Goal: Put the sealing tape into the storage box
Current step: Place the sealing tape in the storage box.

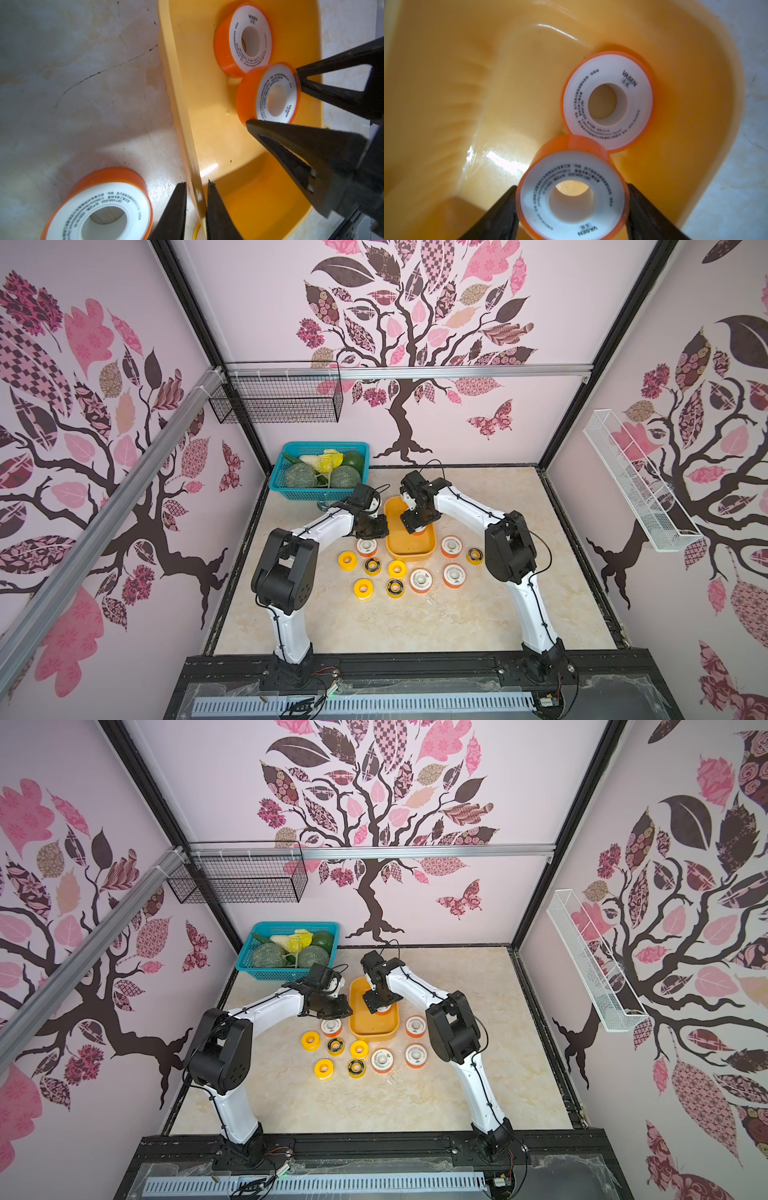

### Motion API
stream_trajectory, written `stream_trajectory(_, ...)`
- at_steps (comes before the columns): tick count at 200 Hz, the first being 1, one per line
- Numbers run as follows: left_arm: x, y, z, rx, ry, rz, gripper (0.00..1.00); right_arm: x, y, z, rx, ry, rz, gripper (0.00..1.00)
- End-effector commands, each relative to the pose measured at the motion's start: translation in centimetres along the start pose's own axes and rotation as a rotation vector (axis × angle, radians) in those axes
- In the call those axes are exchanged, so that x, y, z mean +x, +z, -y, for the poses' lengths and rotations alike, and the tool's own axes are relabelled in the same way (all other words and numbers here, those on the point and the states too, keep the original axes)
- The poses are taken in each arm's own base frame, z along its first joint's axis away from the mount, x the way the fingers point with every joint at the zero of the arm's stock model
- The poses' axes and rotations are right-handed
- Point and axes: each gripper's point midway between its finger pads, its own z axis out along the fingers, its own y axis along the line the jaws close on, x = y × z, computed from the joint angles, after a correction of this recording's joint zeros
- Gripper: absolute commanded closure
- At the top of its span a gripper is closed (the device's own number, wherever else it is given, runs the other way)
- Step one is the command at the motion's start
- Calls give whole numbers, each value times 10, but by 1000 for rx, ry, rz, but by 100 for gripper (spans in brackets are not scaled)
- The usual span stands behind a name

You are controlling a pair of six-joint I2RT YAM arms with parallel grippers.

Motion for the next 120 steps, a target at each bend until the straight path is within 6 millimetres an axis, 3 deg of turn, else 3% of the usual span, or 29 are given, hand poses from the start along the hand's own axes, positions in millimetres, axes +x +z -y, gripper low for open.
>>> stream_trajectory(1,0,6,-2,-12,7,-18,78,-3,2,7,40,10,2,2)
stream_trajectory(59,0,6,-2,-11,9,-16,78,-5,-3,9,53,13,15,1)
stream_trajectory(120,0,4,-2,-17,10,-16,78,-14,-33,-8,-60,0,84,9)
